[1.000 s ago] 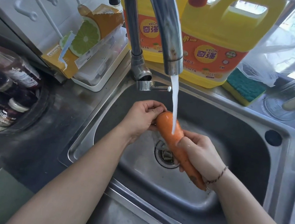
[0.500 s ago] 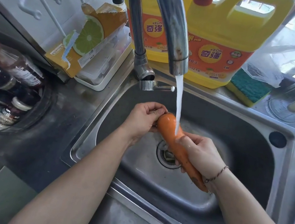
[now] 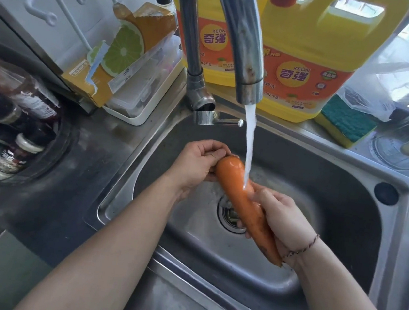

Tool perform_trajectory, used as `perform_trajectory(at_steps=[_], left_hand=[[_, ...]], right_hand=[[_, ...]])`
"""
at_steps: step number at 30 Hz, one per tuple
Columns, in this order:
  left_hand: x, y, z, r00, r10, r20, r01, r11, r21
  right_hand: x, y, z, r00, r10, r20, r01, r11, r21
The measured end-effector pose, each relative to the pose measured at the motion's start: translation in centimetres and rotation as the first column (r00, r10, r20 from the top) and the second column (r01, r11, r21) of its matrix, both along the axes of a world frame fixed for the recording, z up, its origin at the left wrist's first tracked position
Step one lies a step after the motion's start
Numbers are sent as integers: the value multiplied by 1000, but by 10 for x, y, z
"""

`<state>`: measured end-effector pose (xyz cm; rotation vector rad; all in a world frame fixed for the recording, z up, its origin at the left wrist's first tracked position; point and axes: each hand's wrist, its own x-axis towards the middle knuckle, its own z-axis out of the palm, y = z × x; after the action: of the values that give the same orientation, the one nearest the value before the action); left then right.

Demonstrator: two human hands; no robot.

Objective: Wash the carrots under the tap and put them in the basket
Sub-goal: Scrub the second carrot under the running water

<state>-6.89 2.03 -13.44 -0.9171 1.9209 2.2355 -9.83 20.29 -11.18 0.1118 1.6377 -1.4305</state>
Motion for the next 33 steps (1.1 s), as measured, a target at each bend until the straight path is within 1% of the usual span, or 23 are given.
perform_trajectory(at_steps=[1,4,6,8,10,12,13,14,17,20,22,25,27,30,33], left_hand=[[0,0,0,1000,9,2,-9,1000,5],[-1,2,1,1000,26,3,-26,1000,-4],[-1,4,4,1000,14,-18,-15,1000,-25],[-2,3,8,998,-46,-42,43,997,-66],[0,0,11,986,-148,-74,144,988,-51],[4,-3,11,962,-244,-118,245,970,-13],[6,-4,9,956,-264,-128,264,964,-22],[6,-5,8,958,-255,-133,252,967,-39],[4,-8,4,981,-152,-121,141,985,-99],[2,-10,-1,990,-92,-103,77,988,-134],[2,-13,-5,994,-72,-85,59,987,-153],[4,-16,-7,995,-56,-77,44,988,-151],[5,-18,-8,997,-34,-69,24,990,-140],[5,-19,-7,997,-9,-70,1,993,-118],[5,-20,-6,996,-28,-90,14,989,-149]], right_hand=[[0,0,-1,1000,-18,16,18,999,-28],[1,-2,-2,998,-20,-57,19,1000,-10],[2,-1,-1,998,-15,-56,13,1000,-26],[2,0,0,998,8,64,-3,996,-92],[3,2,2,979,45,200,-15,989,-149],[1,3,3,956,70,283,-12,980,-200],[0,3,4,951,82,298,-13,974,-225],[0,3,4,955,97,281,-26,970,-243],[-3,1,6,981,128,149,-82,956,-283],[-5,2,5,982,178,57,-154,945,-290],[-6,6,2,973,223,64,-194,932,-307],[-9,13,-3,951,263,162,-178,895,-408],[-9,14,-4,948,265,177,-166,885,-435],[-10,7,-3,966,192,171,-109,908,-404],[-12,1,-8,987,136,84,-111,960,-258]])
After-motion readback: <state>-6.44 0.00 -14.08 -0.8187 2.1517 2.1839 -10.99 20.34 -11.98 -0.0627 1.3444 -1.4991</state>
